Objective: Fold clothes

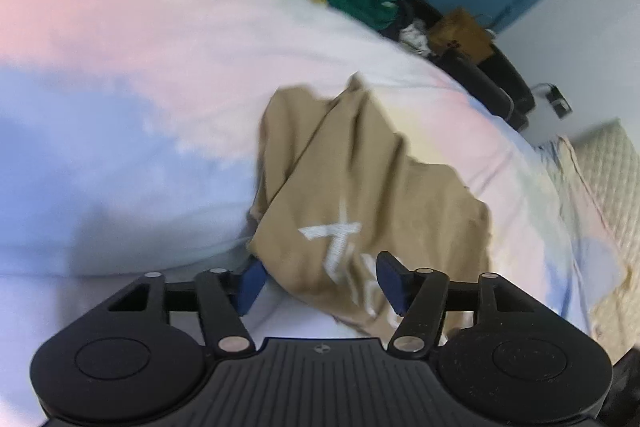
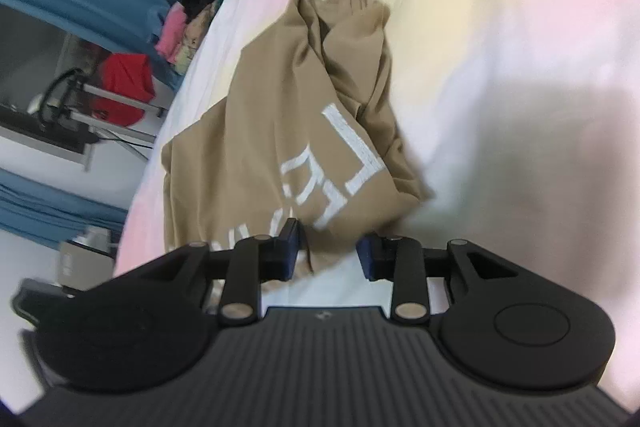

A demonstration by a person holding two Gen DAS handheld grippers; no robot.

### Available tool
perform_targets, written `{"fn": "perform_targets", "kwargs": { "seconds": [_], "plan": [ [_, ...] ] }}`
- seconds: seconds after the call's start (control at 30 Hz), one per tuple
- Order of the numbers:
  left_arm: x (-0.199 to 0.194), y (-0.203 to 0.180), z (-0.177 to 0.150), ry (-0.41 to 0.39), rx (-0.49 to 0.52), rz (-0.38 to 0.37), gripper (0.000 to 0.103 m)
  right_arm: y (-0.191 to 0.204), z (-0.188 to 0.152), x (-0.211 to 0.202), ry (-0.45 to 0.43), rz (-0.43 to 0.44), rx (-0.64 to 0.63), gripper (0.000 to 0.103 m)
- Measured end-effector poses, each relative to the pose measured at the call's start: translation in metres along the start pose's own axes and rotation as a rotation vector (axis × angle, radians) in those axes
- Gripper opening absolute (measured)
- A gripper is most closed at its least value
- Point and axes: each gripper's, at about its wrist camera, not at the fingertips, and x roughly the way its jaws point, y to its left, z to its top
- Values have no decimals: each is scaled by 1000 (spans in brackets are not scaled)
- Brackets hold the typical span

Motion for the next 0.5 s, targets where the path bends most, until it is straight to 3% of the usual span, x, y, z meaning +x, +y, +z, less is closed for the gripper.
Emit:
{"fn": "perform_targets", "kwargs": {
  "seconds": [0.2, 0.3, 0.37, 0.4, 0.43, 0.5],
  "plan": [
    [-87, -39, -3, -97, 110, 25, 79, 39, -14, -84, -97, 33, -163, 34],
    [-139, -65, -8, -166, 163, 35, 82, 64, -22, -128, -157, 65, -245, 36],
    [-178, -81, -15, -218, 203, 39, 89, 81, -25, -155, -202, 84, -294, 67],
    [-195, -87, -19, -247, 224, 37, 95, 87, -28, -168, -231, 95, -308, 93],
    [-210, -93, -24, -272, 243, 32, 96, 91, -32, -183, -257, 105, -322, 100],
    [-242, -103, -32, -324, 281, 22, 103, 100, -38, -207, -287, 121, -365, 99]
  ]
}}
